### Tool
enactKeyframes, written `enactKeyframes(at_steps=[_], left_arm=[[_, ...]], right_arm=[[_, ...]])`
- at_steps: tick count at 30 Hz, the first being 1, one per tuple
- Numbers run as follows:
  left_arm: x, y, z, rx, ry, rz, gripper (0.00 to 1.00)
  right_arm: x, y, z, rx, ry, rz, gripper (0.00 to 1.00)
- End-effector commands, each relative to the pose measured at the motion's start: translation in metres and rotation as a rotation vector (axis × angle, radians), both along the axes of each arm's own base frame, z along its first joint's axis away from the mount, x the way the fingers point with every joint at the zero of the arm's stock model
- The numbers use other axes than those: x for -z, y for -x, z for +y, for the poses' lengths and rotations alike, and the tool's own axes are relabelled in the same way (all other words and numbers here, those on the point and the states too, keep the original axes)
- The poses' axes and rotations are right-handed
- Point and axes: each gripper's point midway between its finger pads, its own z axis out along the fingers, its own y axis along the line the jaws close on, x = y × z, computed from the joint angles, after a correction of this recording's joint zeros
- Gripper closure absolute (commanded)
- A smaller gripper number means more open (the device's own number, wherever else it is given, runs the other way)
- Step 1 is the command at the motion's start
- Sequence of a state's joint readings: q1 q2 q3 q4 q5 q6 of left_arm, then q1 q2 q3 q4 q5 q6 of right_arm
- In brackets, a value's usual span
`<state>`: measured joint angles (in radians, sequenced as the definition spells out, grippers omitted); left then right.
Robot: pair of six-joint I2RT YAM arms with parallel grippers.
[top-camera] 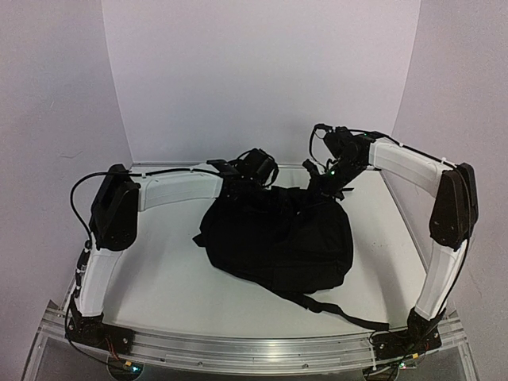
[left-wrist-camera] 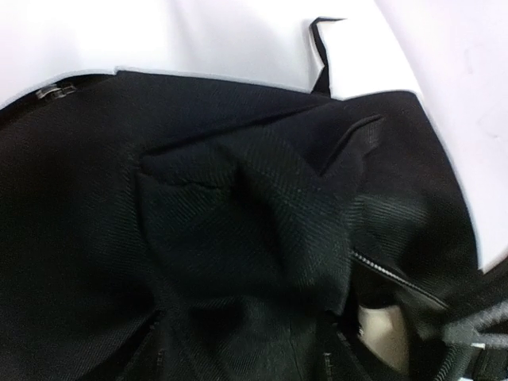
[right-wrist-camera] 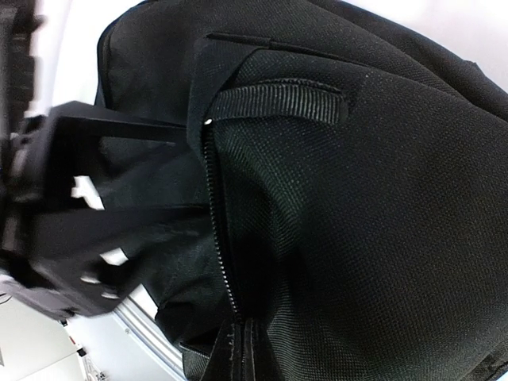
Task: Pack the student bag
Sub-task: Place the personal item in the student bag.
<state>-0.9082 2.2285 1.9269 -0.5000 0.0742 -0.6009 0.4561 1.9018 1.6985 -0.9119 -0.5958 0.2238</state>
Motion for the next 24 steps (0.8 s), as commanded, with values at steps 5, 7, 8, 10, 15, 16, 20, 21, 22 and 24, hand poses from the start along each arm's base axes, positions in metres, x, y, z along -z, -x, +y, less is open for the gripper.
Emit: enactKeyframes(at_steps=[5, 7, 8, 10, 15, 16, 20, 21, 22, 24], left_arm=[[-0.003, -0.002, -0.025, -0.022, -0.026, -0.051, 0.22], [0.004, -0.004, -0.024, -0.049, -0.051, -0.045, 0.19], [0.008, -0.005, -0.023, -0.059, -0.067, -0.045, 0.18], [0.018, -0.007, -0.019, -0.086, -0.123, -0.036, 0.19], [0.038, -0.008, -0.002, -0.142, -0.250, 0.005, 0.43], [0.039, -0.007, 0.001, -0.145, -0.261, 0.006, 0.50], [0.019, -0.001, 0.009, -0.128, -0.201, -0.004, 0.77], [0.010, 0.001, 0.008, -0.109, -0.161, -0.013, 0.84], [-0.002, 0.002, 0.010, -0.100, -0.121, -0.020, 0.91], [-0.030, 0.004, 0.010, -0.049, -0.020, -0.028, 0.99]], right_arm=[[-0.030, 0.002, 0.001, 0.007, -0.062, -0.051, 1.00], [-0.030, 0.003, 0.001, 0.006, -0.065, -0.049, 1.00], [-0.030, 0.003, 0.001, 0.006, -0.068, -0.048, 1.00], [-0.031, 0.004, 0.002, 0.007, -0.074, -0.044, 1.00], [-0.030, 0.004, 0.002, 0.006, -0.076, -0.040, 1.00], [-0.029, 0.004, 0.003, 0.005, -0.076, -0.040, 1.00], [-0.031, 0.005, 0.003, -0.010, -0.082, -0.047, 1.00], [-0.031, 0.005, 0.003, -0.014, -0.083, -0.049, 1.00], [-0.030, 0.005, 0.004, -0.015, -0.086, -0.047, 1.00], [-0.030, 0.006, 0.005, -0.019, -0.093, -0.043, 1.00]])
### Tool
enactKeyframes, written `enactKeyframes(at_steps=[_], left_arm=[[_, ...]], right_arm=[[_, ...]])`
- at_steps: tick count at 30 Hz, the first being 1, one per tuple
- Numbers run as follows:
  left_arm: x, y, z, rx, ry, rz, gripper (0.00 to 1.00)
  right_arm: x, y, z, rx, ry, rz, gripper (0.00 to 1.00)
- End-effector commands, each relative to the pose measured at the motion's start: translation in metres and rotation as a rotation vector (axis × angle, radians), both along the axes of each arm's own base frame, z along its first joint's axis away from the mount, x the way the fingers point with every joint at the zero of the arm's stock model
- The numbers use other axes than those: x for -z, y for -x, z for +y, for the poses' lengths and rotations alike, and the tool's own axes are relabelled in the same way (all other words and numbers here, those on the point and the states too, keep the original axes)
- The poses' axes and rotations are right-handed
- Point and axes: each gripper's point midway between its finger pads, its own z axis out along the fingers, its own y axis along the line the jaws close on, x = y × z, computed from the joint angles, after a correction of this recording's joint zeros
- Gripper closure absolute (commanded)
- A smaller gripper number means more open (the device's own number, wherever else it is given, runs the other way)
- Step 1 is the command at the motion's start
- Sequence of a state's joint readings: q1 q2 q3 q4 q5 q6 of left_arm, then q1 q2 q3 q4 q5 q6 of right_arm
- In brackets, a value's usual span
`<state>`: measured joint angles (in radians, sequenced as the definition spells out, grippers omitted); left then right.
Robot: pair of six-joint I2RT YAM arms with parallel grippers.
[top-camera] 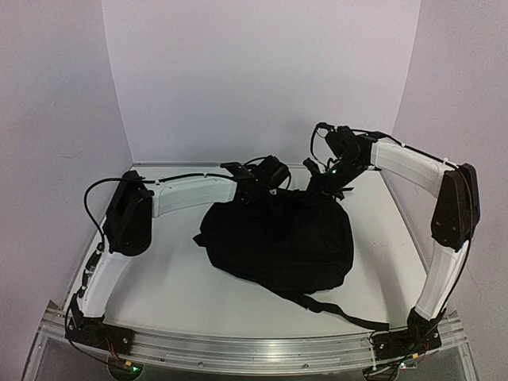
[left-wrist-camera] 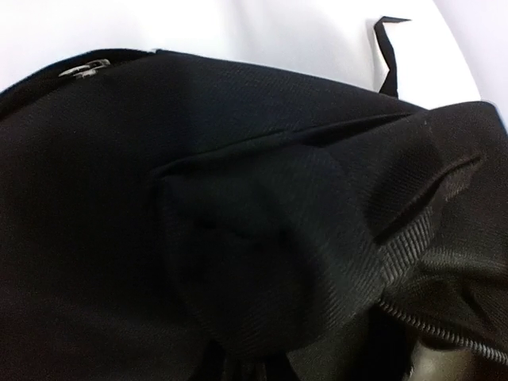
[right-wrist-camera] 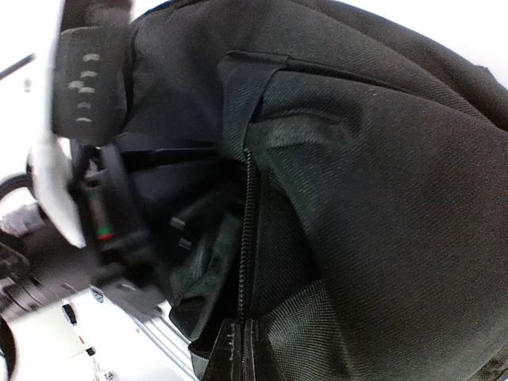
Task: Pack the student bag
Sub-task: Place the personal item in the student bag, then adjust the student bag at the center of the board.
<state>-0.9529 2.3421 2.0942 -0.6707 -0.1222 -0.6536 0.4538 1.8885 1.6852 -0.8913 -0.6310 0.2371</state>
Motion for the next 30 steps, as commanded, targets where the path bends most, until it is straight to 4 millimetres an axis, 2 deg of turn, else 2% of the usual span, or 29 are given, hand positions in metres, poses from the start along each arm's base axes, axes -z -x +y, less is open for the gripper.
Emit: enactKeyframes(at_steps=[1, 6, 8, 10, 13, 16, 19, 21, 25, 28, 30], left_arm=[[-0.063, 0.012, 0.010, 0.095, 0.165, -0.005, 1.00], [-0.116, 0.020, 0.012, 0.286, 0.347, 0.007, 1.00], [-0.134, 0.021, 0.014, 0.353, 0.427, 0.028, 1.00], [-0.144, 0.013, 0.021, 0.377, 0.484, 0.050, 1.00], [-0.151, 0.009, 0.021, 0.425, 0.505, 0.055, 1.00], [-0.149, 0.010, 0.014, 0.478, 0.511, 0.078, 0.99], [-0.145, 0.005, 0.013, 0.480, 0.522, 0.101, 0.96], [-0.142, 0.000, 0.018, 0.462, 0.515, 0.103, 0.95], [-0.145, -0.010, 0.037, 0.401, 0.489, 0.077, 0.87], [-0.148, -0.015, 0.051, 0.352, 0.442, 0.043, 0.77], [-0.149, -0.016, 0.058, 0.319, 0.422, 0.035, 0.67]], right_arm=[[-0.025, 0.003, 0.002, -0.018, -0.058, -0.048, 1.00], [-0.024, 0.004, 0.012, -0.023, -0.096, -0.034, 1.00], [-0.024, 0.005, 0.024, -0.034, -0.117, -0.033, 1.00], [-0.024, 0.008, 0.042, -0.060, -0.138, -0.035, 1.00], [-0.027, 0.013, 0.072, -0.096, -0.172, -0.042, 0.98], [-0.029, 0.019, 0.102, -0.140, -0.213, -0.033, 0.90], [-0.039, 0.010, 0.113, -0.155, -0.248, -0.049, 0.70], [-0.048, -0.003, 0.104, -0.136, -0.271, -0.062, 0.58], [-0.074, -0.034, 0.066, -0.063, -0.317, -0.097, 0.36], [-0.092, -0.053, 0.042, -0.037, -0.309, -0.183, 0.23], [-0.096, -0.065, 0.028, -0.022, -0.283, -0.232, 0.18]])
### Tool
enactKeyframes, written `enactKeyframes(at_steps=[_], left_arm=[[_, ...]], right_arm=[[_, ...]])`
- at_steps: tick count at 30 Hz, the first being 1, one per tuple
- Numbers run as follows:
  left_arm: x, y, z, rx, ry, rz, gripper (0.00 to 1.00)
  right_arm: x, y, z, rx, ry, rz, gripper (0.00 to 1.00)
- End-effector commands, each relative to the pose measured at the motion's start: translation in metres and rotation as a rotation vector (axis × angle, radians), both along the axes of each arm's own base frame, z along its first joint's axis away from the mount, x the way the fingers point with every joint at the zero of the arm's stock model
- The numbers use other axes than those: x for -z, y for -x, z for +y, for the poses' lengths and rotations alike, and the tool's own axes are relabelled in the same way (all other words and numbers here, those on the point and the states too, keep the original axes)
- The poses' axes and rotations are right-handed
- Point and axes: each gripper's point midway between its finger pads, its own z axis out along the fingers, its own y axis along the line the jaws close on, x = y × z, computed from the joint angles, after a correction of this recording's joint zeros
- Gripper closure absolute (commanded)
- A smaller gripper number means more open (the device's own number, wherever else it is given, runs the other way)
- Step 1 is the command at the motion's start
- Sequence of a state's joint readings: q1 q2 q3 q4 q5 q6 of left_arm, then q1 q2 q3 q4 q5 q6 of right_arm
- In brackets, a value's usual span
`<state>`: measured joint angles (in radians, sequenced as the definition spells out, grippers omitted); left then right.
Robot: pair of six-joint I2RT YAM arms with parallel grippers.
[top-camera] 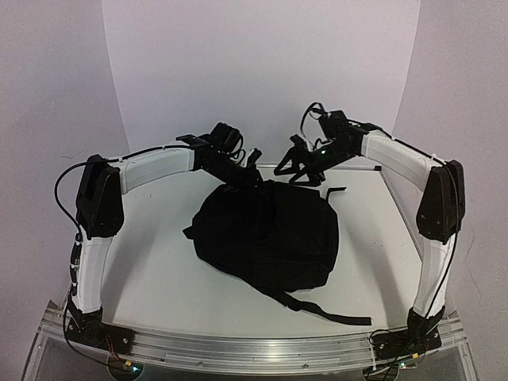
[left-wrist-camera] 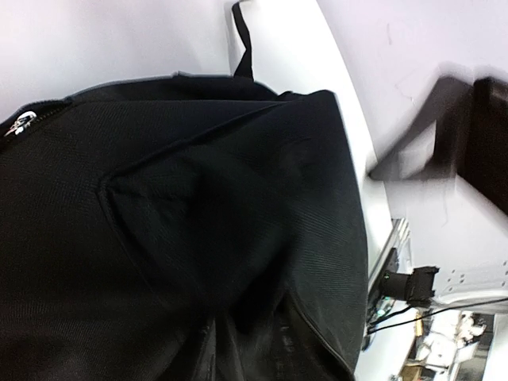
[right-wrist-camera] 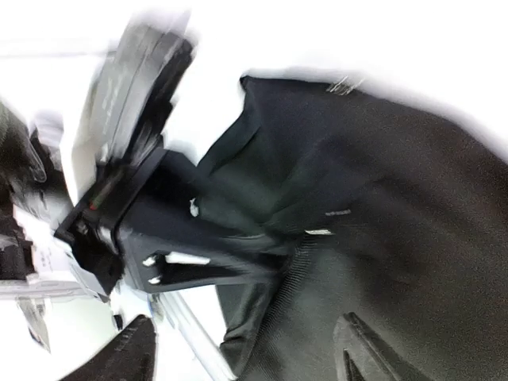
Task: Pack the student bag
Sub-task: Adjust the student bag at the center of the board.
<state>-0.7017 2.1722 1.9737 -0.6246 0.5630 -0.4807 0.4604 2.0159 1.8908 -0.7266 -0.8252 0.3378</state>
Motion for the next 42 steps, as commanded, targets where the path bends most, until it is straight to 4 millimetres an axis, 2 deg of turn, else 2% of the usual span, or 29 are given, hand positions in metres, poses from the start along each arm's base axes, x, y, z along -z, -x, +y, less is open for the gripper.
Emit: enactKeyframes(at_steps=[1, 3, 5, 9, 13, 14, 17, 19, 21, 24, 27, 29, 30, 32, 36, 38, 40, 42], left_arm=[[-0.074, -0.007, 0.020, -0.064, 0.065, -0.156, 0.59], [-0.074, -0.002, 0.029, -0.105, 0.049, -0.133, 0.49], [-0.065, 0.009, 0.041, -0.144, 0.034, -0.090, 0.43], [-0.052, 0.039, 0.067, -0.199, 0.041, -0.036, 0.32], [-0.035, 0.078, 0.094, -0.226, -0.013, 0.045, 0.29], [-0.021, 0.090, 0.101, -0.232, -0.039, 0.089, 0.28], [-0.001, 0.116, 0.118, -0.264, -0.075, 0.176, 0.25], [0.018, 0.128, 0.128, -0.287, -0.108, 0.226, 0.25], [0.032, 0.132, 0.133, -0.305, -0.136, 0.252, 0.26], [0.056, 0.121, 0.132, -0.324, -0.201, 0.267, 0.29], [0.081, 0.099, 0.122, -0.323, -0.259, 0.262, 0.34], [0.090, 0.073, 0.120, -0.345, -0.271, 0.247, 0.37], [0.087, 0.058, 0.121, -0.360, -0.265, 0.230, 0.40], [0.089, 0.026, 0.131, -0.402, -0.269, 0.203, 0.43], [0.080, -0.040, 0.163, -0.461, -0.293, 0.120, 0.45], [0.064, -0.069, 0.177, -0.468, -0.292, 0.073, 0.45], [0.039, -0.079, 0.174, -0.402, -0.279, -0.007, 0.43], [0.013, -0.070, 0.161, -0.316, -0.235, -0.066, 0.41]], right_arm=[[-0.040, -0.026, -0.034, 0.041, 0.012, -0.173, 0.17], [-0.021, -0.036, -0.053, 0.067, 0.094, -0.180, 0.17], [0.001, -0.041, -0.067, 0.071, 0.161, -0.171, 0.17], [0.034, -0.039, -0.078, 0.032, 0.219, -0.139, 0.17], [0.056, -0.022, -0.076, -0.030, 0.206, -0.073, 0.17], [0.062, -0.016, -0.075, -0.045, 0.201, -0.049, 0.17], [0.077, 0.005, -0.076, -0.089, 0.183, 0.027, 0.19], [0.086, 0.021, -0.076, -0.122, 0.167, 0.074, 0.21], [0.090, 0.036, -0.075, -0.140, 0.152, 0.114, 0.22], [0.089, 0.053, -0.074, -0.161, 0.138, 0.139, 0.22], [0.088, 0.072, -0.070, -0.190, 0.127, 0.157, 0.23], [0.087, 0.087, -0.066, -0.215, 0.120, 0.167, 0.23], [0.086, 0.096, -0.064, -0.227, 0.118, 0.175, 0.23], [0.084, 0.115, -0.059, -0.256, 0.114, 0.187, 0.23], [0.065, 0.148, -0.034, -0.350, 0.081, 0.148, 0.22], [0.047, 0.153, -0.021, -0.391, 0.057, 0.097, 0.22], [0.034, 0.143, -0.017, -0.383, 0.053, 0.048, 0.23], [0.018, 0.127, -0.021, -0.363, 0.061, -0.024, 0.25]])
